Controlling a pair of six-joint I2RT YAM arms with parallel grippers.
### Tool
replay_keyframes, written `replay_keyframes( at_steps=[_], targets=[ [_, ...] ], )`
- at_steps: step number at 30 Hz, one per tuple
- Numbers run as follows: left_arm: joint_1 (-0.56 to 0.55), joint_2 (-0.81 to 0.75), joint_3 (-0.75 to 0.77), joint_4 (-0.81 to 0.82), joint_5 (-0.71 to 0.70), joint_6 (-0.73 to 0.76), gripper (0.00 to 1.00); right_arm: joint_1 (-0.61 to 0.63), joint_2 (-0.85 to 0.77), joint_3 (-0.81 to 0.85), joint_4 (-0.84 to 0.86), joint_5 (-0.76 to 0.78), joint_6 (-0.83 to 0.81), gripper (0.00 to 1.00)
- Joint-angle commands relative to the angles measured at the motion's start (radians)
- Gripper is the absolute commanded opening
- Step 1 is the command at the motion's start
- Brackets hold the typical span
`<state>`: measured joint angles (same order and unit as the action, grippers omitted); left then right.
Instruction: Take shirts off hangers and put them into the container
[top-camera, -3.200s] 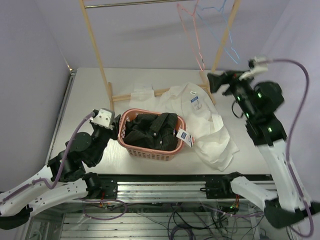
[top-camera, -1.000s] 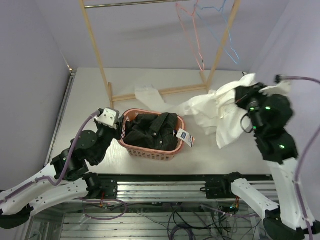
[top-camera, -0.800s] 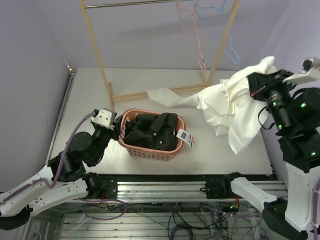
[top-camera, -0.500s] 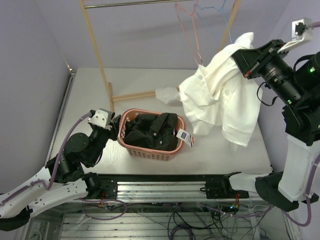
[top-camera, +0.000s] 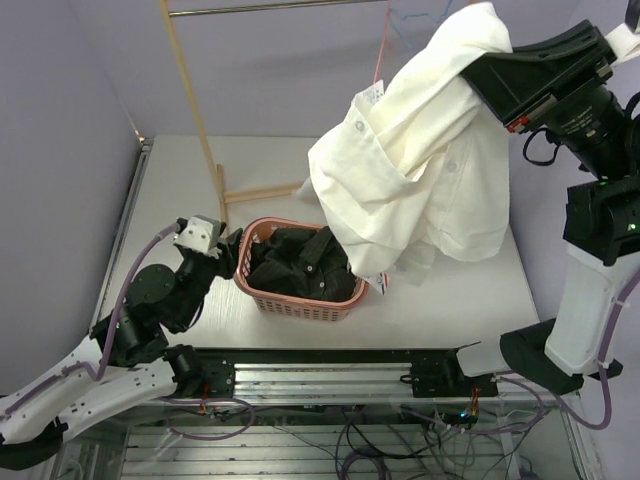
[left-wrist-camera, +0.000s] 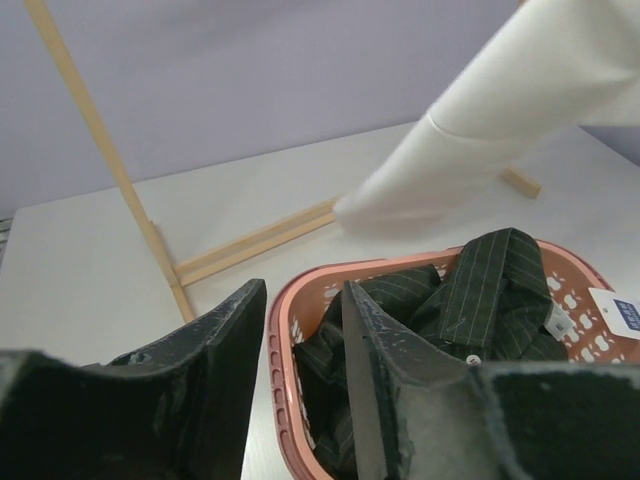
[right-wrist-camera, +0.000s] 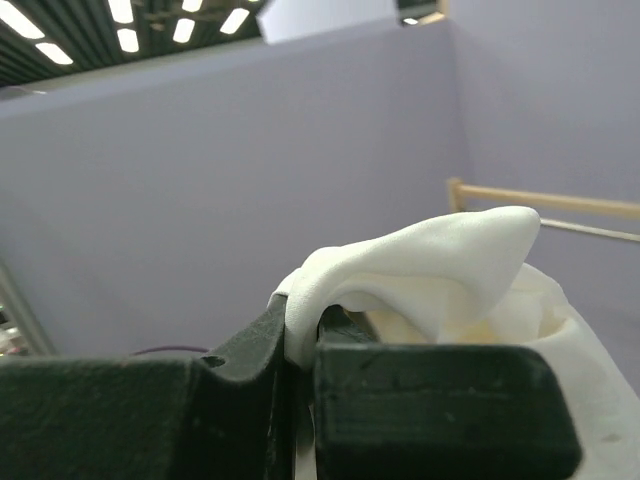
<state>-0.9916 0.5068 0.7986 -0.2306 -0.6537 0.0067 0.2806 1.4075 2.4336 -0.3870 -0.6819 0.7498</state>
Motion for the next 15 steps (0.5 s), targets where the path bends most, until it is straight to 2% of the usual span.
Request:
replay_keyframes(
  at_steps=[1, 4, 6, 7, 8, 9, 11, 15],
  targets=[
    [0.021, -0.001, -0.014, 0.054, 0.092, -0.005, 0.50, -0.006, 0.059, 0.047, 0.327, -0.121, 0.246, 0.00],
    [0.042, 0.010, -0.022, 0.095, 0.162, -0.008, 0.56, -0.009, 0.108, 0.109, 0.373, -0.130, 0.305, 0.00],
    [0.057, 0.015, -0.054, 0.172, 0.226, -0.015, 0.72, -0.012, 0.101, 0.093, 0.372, -0.129, 0.301, 0.00],
    [0.062, 0.019, -0.078, 0.224, 0.268, -0.014, 0.77, -0.013, 0.085, 0.069, 0.370, -0.125, 0.288, 0.00],
    [0.064, 0.029, -0.103, 0.277, 0.305, -0.023, 0.95, -0.014, 0.068, 0.041, 0.363, -0.120, 0.271, 0.00],
    [0.064, 0.048, -0.124, 0.332, 0.335, -0.041, 1.00, -0.014, 0.050, 0.018, 0.350, -0.116, 0.254, 0.00],
    [0.066, 0.120, -0.139, 0.409, 0.430, -0.048, 0.99, -0.014, 0.032, 0.001, 0.314, -0.110, 0.225, 0.00],
    [0.066, 0.246, -0.101, 0.428, 0.526, -0.065, 0.99, -0.015, 0.022, 0.001, 0.255, -0.124, 0.191, 0.00]
  ],
)
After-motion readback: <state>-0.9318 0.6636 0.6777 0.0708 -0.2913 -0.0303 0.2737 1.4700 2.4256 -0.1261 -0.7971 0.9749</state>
